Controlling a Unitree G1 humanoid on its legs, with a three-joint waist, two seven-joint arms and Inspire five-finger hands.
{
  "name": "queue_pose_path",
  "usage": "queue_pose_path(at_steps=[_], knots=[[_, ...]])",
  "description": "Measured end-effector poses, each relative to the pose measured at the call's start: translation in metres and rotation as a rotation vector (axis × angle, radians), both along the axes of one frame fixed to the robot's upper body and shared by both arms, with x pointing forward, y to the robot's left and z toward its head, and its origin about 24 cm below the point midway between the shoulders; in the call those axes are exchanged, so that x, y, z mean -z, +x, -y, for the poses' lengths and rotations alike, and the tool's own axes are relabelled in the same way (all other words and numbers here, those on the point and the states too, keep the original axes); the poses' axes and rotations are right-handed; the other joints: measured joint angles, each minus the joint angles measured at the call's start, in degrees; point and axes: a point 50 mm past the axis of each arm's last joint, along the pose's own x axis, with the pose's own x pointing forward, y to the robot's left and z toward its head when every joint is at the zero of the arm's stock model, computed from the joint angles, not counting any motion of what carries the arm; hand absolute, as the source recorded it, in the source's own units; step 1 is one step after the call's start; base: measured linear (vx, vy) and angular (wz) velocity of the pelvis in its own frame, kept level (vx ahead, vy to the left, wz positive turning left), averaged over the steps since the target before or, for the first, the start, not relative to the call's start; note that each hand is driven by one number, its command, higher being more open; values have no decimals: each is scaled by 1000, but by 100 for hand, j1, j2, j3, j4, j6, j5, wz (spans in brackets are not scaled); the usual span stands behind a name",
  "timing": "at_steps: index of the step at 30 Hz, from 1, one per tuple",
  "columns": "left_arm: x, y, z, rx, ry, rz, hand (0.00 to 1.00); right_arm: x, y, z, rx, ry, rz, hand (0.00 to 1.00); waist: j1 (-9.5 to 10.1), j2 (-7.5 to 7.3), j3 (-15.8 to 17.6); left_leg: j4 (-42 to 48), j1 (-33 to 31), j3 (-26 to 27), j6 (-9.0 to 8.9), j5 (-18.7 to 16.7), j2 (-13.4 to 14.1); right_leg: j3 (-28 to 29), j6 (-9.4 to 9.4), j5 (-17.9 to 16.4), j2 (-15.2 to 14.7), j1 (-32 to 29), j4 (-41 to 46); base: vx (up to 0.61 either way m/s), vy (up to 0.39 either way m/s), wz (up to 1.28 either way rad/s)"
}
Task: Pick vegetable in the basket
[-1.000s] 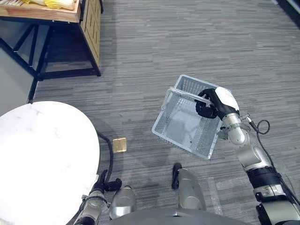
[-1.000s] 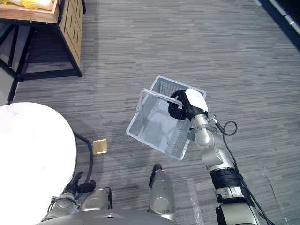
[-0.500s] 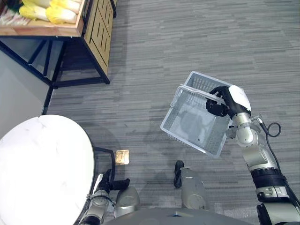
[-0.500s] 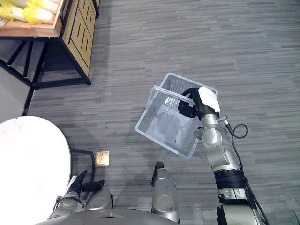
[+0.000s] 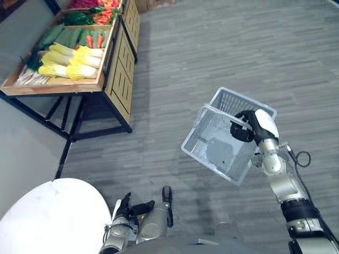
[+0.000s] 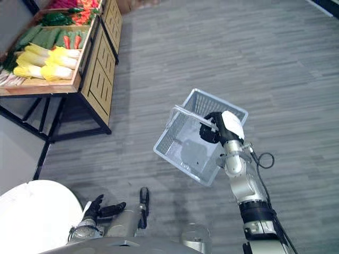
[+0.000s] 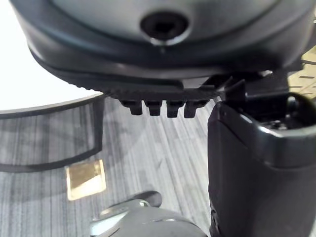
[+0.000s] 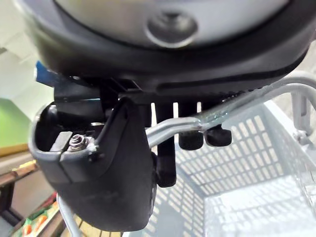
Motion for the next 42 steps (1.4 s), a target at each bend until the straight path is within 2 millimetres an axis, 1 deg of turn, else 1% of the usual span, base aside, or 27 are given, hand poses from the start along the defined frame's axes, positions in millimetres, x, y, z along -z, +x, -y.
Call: queue_pose_path(at_steps=[2, 3, 5, 6, 7, 8, 9, 11, 12, 14, 15, 16, 18, 19, 20, 21, 22, 23, 25, 27, 29, 30, 32, 34, 37, 40, 42], knots=[[-3, 1, -11, 1, 28, 14, 100, 6, 0, -12, -34, 15, -22, 0, 43, -292, -58, 92, -59, 5, 36, 0, -303, 69, 12, 37, -236, 158, -419, 318, 199, -6], [-5, 2, -18, 8, 50, 22, 100, 8, 0, -16, -48, 22, -31, 0, 51, -519, -80, 224, -115, 92, 207, -130, -498, 71, 101, 140, -425, 206, -484, 315, 156, -6], [-6, 3, -21, 19, 65, 12, 100, 9, 0, -18, -55, 27, -39, 0, 43, -637, -96, 275, -57, 177, 368, -260, -656, 109, 319, 433, -612, 108, -119, 325, 149, -8], [-5, 0, -21, 41, 77, -2, 100, 10, 0, -19, -56, 32, -43, 0, 52, -629, -94, 266, 101, 259, 481, -360, -693, 288, 184, 597, -705, -307, 847, 363, 207, -22], [-4, -1, -23, 53, 85, -14, 100, 11, -1, -20, -57, 37, -46, 0, 51, -666, -73, 241, 346, 342, 581, -538, -759, 548, -120, 984, -819, -876, 2160, 282, 180, -22], [-4, -2, -23, 65, 91, -22, 100, 12, -2, -19, -56, 37, -49, 0, 38, -683, -67, 217, 497, 381, 643, -597, -794, 680, -304, 1365, -869, -1174, 2753, 448, 258, -13], [-2, -4, -22, 96, 97, -44, 100, 14, -4, -19, -52, 37, -55, 0, 0, -701, -60, 147, 821, 397, 775, -690, -872, 952, -571, 2109, -898, -1611, 3719, 388, 199, 4], [0, -8, -22, 129, 111, -74, 100, 14, -6, -15, -36, 41, -51, 0, -63, -693, -42, 122, 1260, 283, 912, -845, -953, 1141, -728, 1803, -760, -2140, 4843, 432, 164, 21], [0, -8, -22, 138, 117, -81, 100, 13, -6, -13, -30, 42, -47, 0, -101, -681, -34, 84, 1371, 231, 942, -874, -959, 1088, -701, 1646, -704, -2240, 4922, 442, 97, 38], [2, -12, -22, 142, 119, -101, 100, 7, -5, -9, -14, 46, -23, 0, -143, -640, 33, -103, 1785, 78, 972, -1018, -932, 601, -690, 1170, -601, -2504, 4361, 326, 36, 30], [2, -13, -22, 139, 118, -105, 100, 5, -4, -9, -14, 47, -16, 0, -130, -638, 55, -110, 1853, 72, 971, -1091, -912, 480, -664, 1108, -570, -2551, 4039, 274, -17, 7], [3, -16, -22, 134, 115, -115, 100, 2, -3, -10, -20, 48, -3, 0, -105, -630, 64, -65, 1935, 74, 956, -1239, -849, 186, -642, 1100, -482, -2584, 3100, 265, -63, -5], [4, -16, -22, 130, 115, -116, 100, 0, -3, -12, -29, 51, 10, 0, -58, -614, 73, 98, 1976, 86, 839, -1489, -701, -125, -353, 1300, -203, -2483, 1278, 306, -108, -8], [4, -17, -22, 132, 116, -117, 100, 0, -3, -12, -29, 51, 12, 0, -34, -649, 75, 135, 2034, 78, 727, -1618, -647, -124, -60, 1539, -21, -2385, 164, 315, -177, 1], [4, -18, -24, 133, 120, -122, 100, 0, -3, -11, -25, 51, 15, 0, -38, -715, 54, 188, 2051, 47, 615, -1762, -649, -97, 17, 1812, 46, -2313, -587, 330, -206, 9], [4, -18, -25, 133, 122, -123, 100, -1, -3, -10, -20, 51, 18, 0, -42, -741, 58, 219, 2081, 15, 566, -1854, -656, -95, -37, 1901, 41, -2302, -721, 356, -267, 23], [4, -19, -26, 128, 124, -125, 100, -1, -4, -7, -8, 48, 16, 0, -61, -718, 59, 386, 2116, -91, 451, -2091, -614, -148, -293, 2291, 43, -2276, -648, 363, -303, 38], [5, -21, -22, 123, 111, -132, 100, 1, -4, -4, 4, 39, 6, 0, -134, -553, 34, 503, 2126, -218, 322, -2310, -429, -329, -460, 2533, 132, -2287, -429, 368, -304, 39], [9, -26, -13, 95, 77, -147, 100, 4, -5, 0, 20, 37, -14, 0, -133, -283, -56, 518, 2191, -292, 183, -2347, -97, -488, -699, 2273, 413, -2300, -217, 463, -290, 16], [9, -26, -10, 88, 67, -149, 100, 5, -5, 1, 26, 36, -17, 0, -142, -240, -62, 800, 2139, -420, 51, -2176, -16, -611, -803, 1985, 455, -2301, 148, 368, -230, 11], [9, -26, -10, 86, 65, -140, 100, 3, -5, 5, 45, 33, -16, 0, -155, -235, -65, 1828, 1790, -539, -115, -1908, -37, -690, -818, 1586, 418, -2165, 421, 372, -254, 21], [7, -21, -11, 68, 64, -118, 100, 4, -6, 7, 50, 33, -17, 0, -148, -239, -62, 2734, 1428, -553, -317, -1541, -37, -716, -838, 1427, 412, -1991, 437, 346, -218, 13], [6, -18, -12, 38, 58, -96, 100, 5, -7, 6, 48, 34, -24, 0, -130, -306, -20, 3746, 1045, -539, -503, -865, 0, -723, -881, 1232, 429, -1637, 373, 269, -127, 9], [3, -13, -12, 9, 50, -62, 100, 7, -9, 7, 53, 36, -30, 0, -89, -292, -17, 4609, 506, -249, -157, -1076, 167, -770, -1004, 1007, 490, -1019, 127, 283, -95, 8], [-2, -4, -12, 13, 57, -12, 100, 7, -10, 9, 64, 40, -24, 0, 65, -295, -16, 4194, -114, 59, 172, -1272, 129, -779, -1027, 932, 543, -620, -183, 278, -39, -7], [-4, 0, -12, 22, 61, 6, 100, 8, -11, 10, 68, 43, -27, 0, 130, -308, -8, 2375, -299, 434, 264, -1251, 23, -803, -880, 768, 490, -359, -275, 306, 68, -1], [-2, -1, -13, 39, 70, -11, 100, 11, -15, 15, 91, 43, -30, 0, 54, -352, 0, 667, -129, 892, 351, -811, -86, -985, -622, 575, 329, -157, -260, 373, 130, 35]])
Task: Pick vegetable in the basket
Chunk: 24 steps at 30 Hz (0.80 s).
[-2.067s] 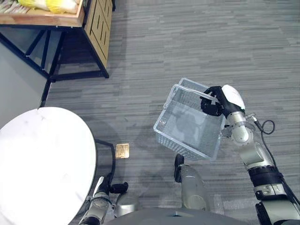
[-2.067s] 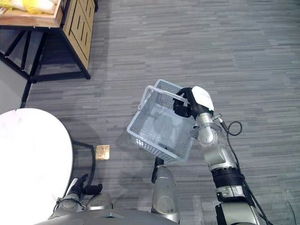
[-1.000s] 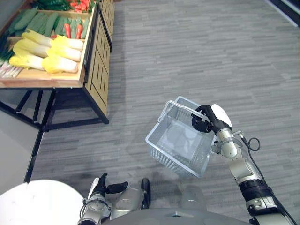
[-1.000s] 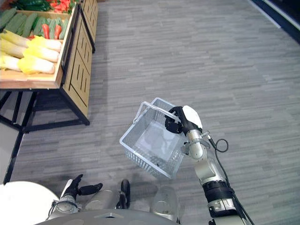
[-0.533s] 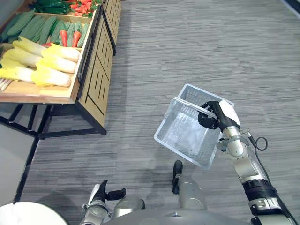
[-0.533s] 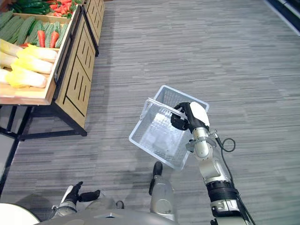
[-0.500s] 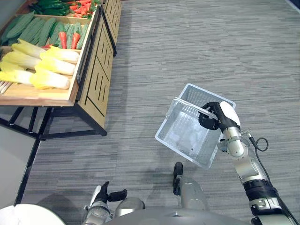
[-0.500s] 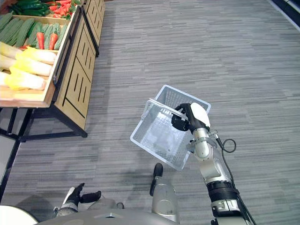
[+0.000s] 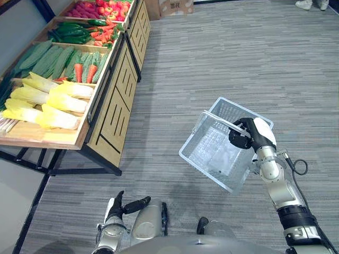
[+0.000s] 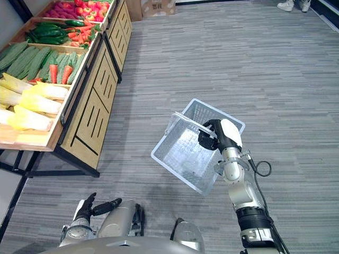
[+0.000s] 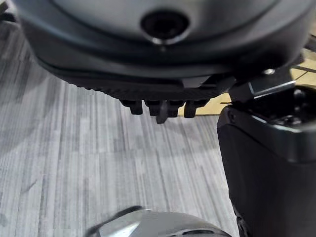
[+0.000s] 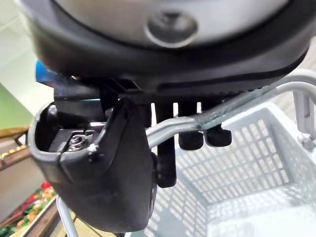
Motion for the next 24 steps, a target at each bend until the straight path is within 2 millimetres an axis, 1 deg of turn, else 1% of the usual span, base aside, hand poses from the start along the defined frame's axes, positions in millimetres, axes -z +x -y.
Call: queue_pose_path(at_steps=[1, 2, 3, 4, 5, 6, 7, 8, 9, 10, 11, 12, 13, 14, 15, 16, 17, 18, 19, 20, 21, 22, 23, 24], knots=[[1, -2, 0, 3, 2, -11, 100, 0, -1, 2, 7, -1, -1, 0, -55, 3, -2, -469, 79, 198, -10, 186, -12, -69, 78, -64, -38, 68, -4, 439, 159, 54], [4, -6, 2, 11, 0, -38, 100, 0, -3, 6, 21, -9, -3, 0, -129, 70, -37, -1209, 204, 623, -98, 568, 39, -181, 260, -193, -39, 218, -6, 495, 197, 52], [5, -7, 4, 19, -5, -47, 100, 3, -7, 10, 41, -9, -12, 0, -124, 144, -85, -1467, 298, 947, 61, 1136, 123, -234, 448, -325, -16, 386, -11, 612, 235, 44], [5, -7, 3, 20, -5, -50, 100, 5, -9, 11, 44, -7, -20, 0, -104, 158, -98, -1491, 395, 1064, 234, 1431, 112, -236, 509, -365, -58, 480, -32, 535, 213, 30], [3, -5, -1, 47, 14, -51, 100, 10, -10, 6, 39, 7, -32, 0, -69, -46, -83, -1388, 439, 1104, 536, 1331, -101, -158, 581, -333, -242, 590, -123, 517, 186, 16], [1, -2, -4, 59, 30, -42, 100, 11, -9, 3, 26, 10, -34, 0, -36, -135, -85, -1174, 386, 1151, 641, 1145, -178, -35, 729, -230, -356, 628, -189, 583, 211, 7], [0, 0, -6, 51, 31, -36, 100, 11, -7, -2, 7, 6, -40, 0, 24, -184, -104, -822, 352, 1230, 744, 849, -232, 145, 841, -63, -488, 693, -247, 544, 197, -17], [1, -2, -6, 37, 25, -42, 100, 12, -5, -7, -19, 4, -44, 0, 80, -206, -135, -554, 375, 1316, 847, 623, -279, 292, 894, 135, -622, 736, -204, 426, 163, -32], [2, -4, -5, 31, 24, -49, 100, 12, -4, -11, -34, 5, -46, 0, 119, -192, -144, -517, 461, 1346, 844, 481, -292, 330, 1004, 248, -646, 754, -127, 400, 173, -48], [4, -9, -5, 25, 22, -68, 100, 13, -3, -16, -54, 10, -46, 0, 134, -207, -149, -605, 731, 1403, 750, 220, -388, 428, 1062, 293, -779, 662, 455, 307, 152, -31], [5, -13, -5, 31, 25, -81, 100, 14, -3, -17, -54, 18, -46, 0, 93, -228, -166, -703, 876, 1395, 730, 147, -461, 453, 1063, 298, -897, 492, 998, 366, 204, -10], [6, -18, -7, 62, 37, -106, 100, 16, -6, -17, -37, 38, -48, 0, 56, -287, -228, -895, 1151, 1365, 735, 54, -636, 610, 1050, 604, -1184, -65, 2326, 354, 197, 17], [7, -19, -6, 73, 33, -116, 100, 18, -7, -17, -34, 41, -52, 0, 28, -300, -249, -1032, 1376, 1306, 755, -11, -738, 838, 921, 1193, -1345, -485, 3274, 445, 211, 34], [7, -22, -9, 86, 43, -128, 100, 20, -8, -18, -34, 45, -60, 0, -14, -398, -252, -1156, 1652, 1174, 771, -61, -862, 1085, 622, 1689, -1479, -1010, 4364, 486, 169, 65], [8, -24, -11, 97, 51, -149, 100, 22, -10, -17, -30, 46, -67, 0, -80, -451, -252, -1236, 1898, 940, 811, -92, -926, 1111, 339, 1479, -1523, -1388, 5191, 423, 113, 73], [9, -26, -11, 95, 51, -159, 100, 22, -11, -17, -25, 43, -71, 0, -99, -453, -250, -1293, 2043, 827, 817, -96, -931, 1110, 174, 1341, -1483, -1533, 5439, 431, 64, 87], [10, -30, -11, 92, 49, -176, 100, 24, -13, -14, -18, 22, -79, 0, -137, -449, -249, -1387, 2319, 613, 825, -101, -917, 1045, -6, 1086, -1394, -1734, 5615, 325, 17, 69], [11, -32, -11, 91, 49, -182, 100, 24, -14, -13, -13, 15, -81, 0, -153, -449, -250, -1412, 2447, 505, 833, -107, -899, 978, -11, 963, -1356, -1800, 5566, 382, -16, 91], [11, -35, -12, 89, 48, -191, 100, 23, -14, -10, -3, 12, -78, 0, -184, -449, -249, -1432, 2636, 299, 866, -136, -854, 831, -26, 767, -1306, -1940, 5258, 342, -55, 92], [12, -37, -12, 88, 48, -195, 100, 21, -14, -7, 8, 12, -69, 0, -197, -447, -250, -1447, 2772, 128, 849, -190, -800, 684, -21, 648, -1289, -2089, 4760, 327, -67, 88], [12, -38, -11, 87, 47, -198, 100, 20, -14, -6, 15, 13, -64, 0, -201, -427, -253, -1437, 2826, 58, 793, -271, -742, 618, 10, 613, -1260, -2155, 4432, 313, -101, 79], [13, -41, -11, 85, 45, -209, 100, 19, -14, -3, 24, 15, -59, 0, -176, -393, -253, -1350, 2902, -67, 629, -503, -596, 583, 49, 588, -1134, -2264, 3569, 313, -162, 65], [14, -45, -12, 65, 38, -215, 100, 19, -14, -4, 24, 15, -60, 0, -129, -419, -250, -1198, 2923, -189, 510, -643, -495, 753, 154, 660, -962, -2280, 2541, 313, -205, 63], [13, -45, -12, 63, 40, -212, 100, 19, -14, -3, 25, 15, -59, 0, -124, -420, -252, -1099, 2913, -253, 448, -725, -437, 895, 219, 710, -851, -2268, 2011, 321, -290, 67]])
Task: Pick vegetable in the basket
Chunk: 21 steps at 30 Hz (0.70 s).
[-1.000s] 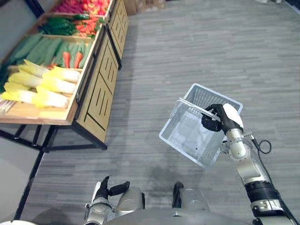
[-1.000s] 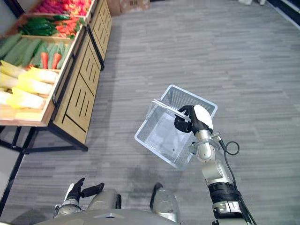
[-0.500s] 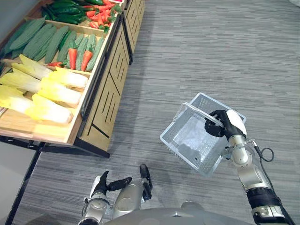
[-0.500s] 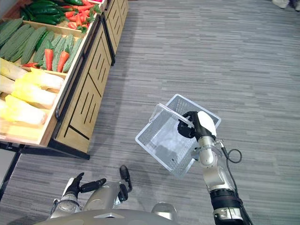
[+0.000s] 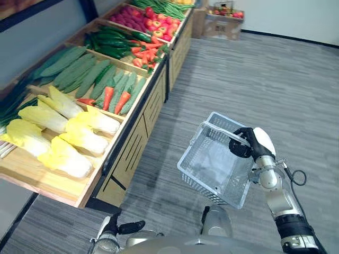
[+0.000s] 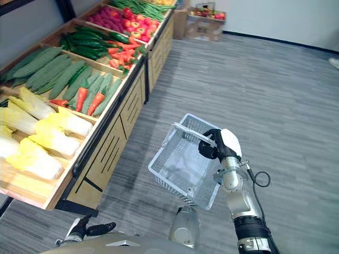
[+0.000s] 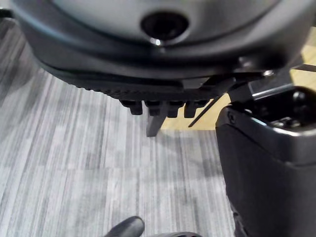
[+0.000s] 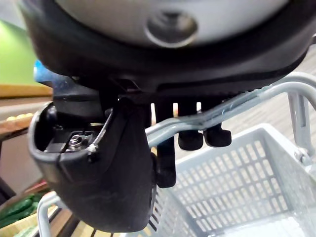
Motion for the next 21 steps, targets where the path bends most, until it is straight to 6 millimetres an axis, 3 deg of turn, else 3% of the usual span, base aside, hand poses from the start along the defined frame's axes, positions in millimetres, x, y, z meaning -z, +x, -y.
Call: queue_pose_path(at_steps=[2, 3, 4, 5, 7, 8, 12, 15, 17, 18, 19, 21], knots=[[-1, 0, -3, 4, 10, 4, 100, -1, 0, 2, 9, 0, 5, 0, 20, -64, -34, 413, -100, -378, -348, -445, 189, 716, 525, 386, 294, 93, -1769, 366, -413, 73], [-1, -2, -6, -2, 15, 5, 100, -1, 0, 3, 12, 0, 6, 0, 37, -129, -47, 503, -126, -467, -447, -566, 185, 868, 563, 445, 291, 148, -2052, 406, -536, 73], [-3, -2, -11, -22, 24, 13, 100, -2, -2, 8, 29, -6, 6, 0, 28, -169, -53, 742, -141, -694, -618, -857, 246, 984, 615, 979, 299, 201, -2094, 347, -458, 85], [0, -4, 0, -36, -6, 2, 100, -5, -4, 21, 68, -20, 10, 0, 0, 111, -107, 841, -194, -906, -725, -991, 512, 751, 450, 936, 504, 157, -1775, 427, -523, 82], [3, -7, 13, -64, -41, -5, 100, -10, -6, 33, 123, -25, 23, 0, 34, 405, -215, 818, -270, -1158, -822, -833, 798, 447, 234, 622, 663, 47, -1448, 349, -346, 58], [4, -9, 13, -97, -46, -4, 100, -10, -8, 38, 146, -24, 21, 0, 13, 465, -249, 828, -306, -1326, -924, -620, 880, 281, 145, 518, 659, 41, -1246, 372, -398, 60], [4, -11, 10, -180, -40, 8, 100, -11, -9, 40, 154, -29, 26, 0, -80, 445, -259, 1368, -777, -1766, -1113, -48, 1060, -263, -70, 259, 668, 222, -1171, 224, -259, 55], [3, -9, 9, -205, -31, 25, 100, -10, -10, 40, 155, -29, 22, 0, -78, 435, -254, 1974, -1124, -1693, -1079, 537, 1106, -604, -131, 221, 662, 687, -1533, 187, -217, 55], [2, -8, 8, -228, -31, 36, 100, -6, -14, 41, 162, -21, 10, 0, -76, 338, -240, 2445, -1368, -1053, -975, 1077, 1300, -945, -180, 192, 640, 1210, -1940, 203, -240, 95], [0, -3, 7, -213, -25, 52, 100, -6, -19, 47, 200, -8, 17, 0, -76, 327, -255, 2731, -1608, -471, -755, 944, 1487, -1324, -240, 154, 597, 1540, -2220, 183, -220, 133], [-1, 2, 6, -192, -19, 62, 100, -4, -26, 53, 237, -2, 22, 0, -87, 310, -262, 2727, -1778, -114, -631, 733, 1505, -1592, -273, 133, 551, 1695, -2328, 109, -120, 129], [-2, 6, 6, -173, -14, 74, 100, -3, -34, 61, 280, -3, 21, 0, -86, 299, -262, 2597, -1978, 342, -525, 584, 1465, -1926, -270, 133, 492, 1877, -2443, 49, -37, 107]])
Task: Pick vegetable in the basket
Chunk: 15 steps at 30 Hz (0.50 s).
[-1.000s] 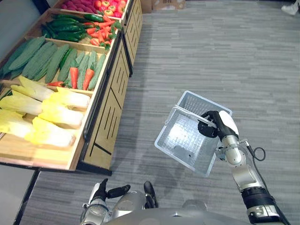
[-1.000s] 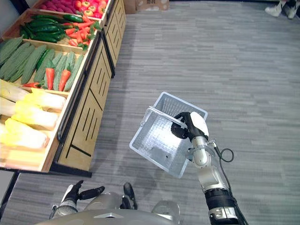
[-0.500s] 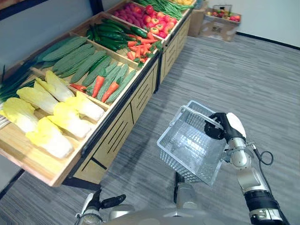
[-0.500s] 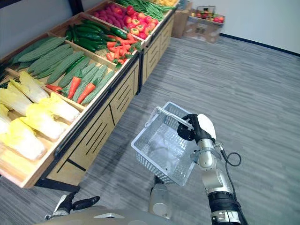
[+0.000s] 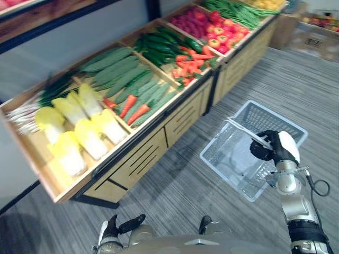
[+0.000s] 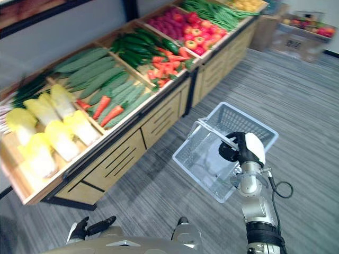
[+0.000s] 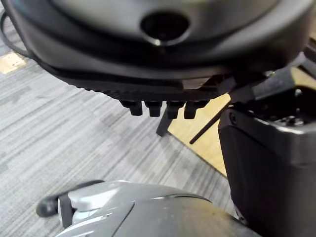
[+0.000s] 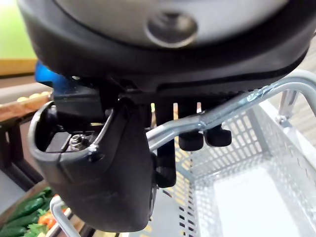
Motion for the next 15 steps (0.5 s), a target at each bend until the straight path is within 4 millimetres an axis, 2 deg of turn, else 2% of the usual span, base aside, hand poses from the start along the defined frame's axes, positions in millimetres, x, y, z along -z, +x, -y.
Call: queue_pose_path(at_steps=[1, 2, 3, 4, 10, 15], knots=[[-1, 4, 0, 15, 2, 8, 100, 1, -9, 9, 42, -3, -2, 0, -1, 1, 0, -297, -130, 541, 44, -11, -97, -300, 6, 0, -37, 109, -46, 51, 5, 117], [-1, 7, 1, 30, 5, 8, 100, 1, -15, 14, 70, -6, -5, 0, 5, 5, -2, -715, -129, 918, 69, 121, -211, -468, 35, 9, -49, 170, -40, 68, 47, 128], [-1, 7, 1, 59, 20, -5, 100, 2, -22, 18, 95, -6, -5, 0, -7, 4, -10, -1217, -57, 1359, 70, 365, -290, -629, 144, -40, -48, 195, 15, 79, 91, 107], [-1, 7, -1, 73, 32, -10, 100, 3, -26, 19, 114, 0, 2, 0, -31, -15, -17, -1619, 65, 1326, 31, 368, -405, -639, 204, -19, -50, 176, 31, 70, 102, 79], [0, 2, -2, 64, 34, -28, 100, 5, -29, 19, 131, 5, 4, 0, -19, -56, -17, -2495, 423, 1251, 6, 435, -778, -626, 429, 132, -129, 259, -201, 10, 111, 14], [1, -4, -1, 83, 34, -45, 100, 11, -35, 17, 155, 31, -3, 0, -88, -70, -13, -2907, 610, 1372, 53, 564, -922, -430, 464, 252, -133, 234, -392, -42, 62, -14]])
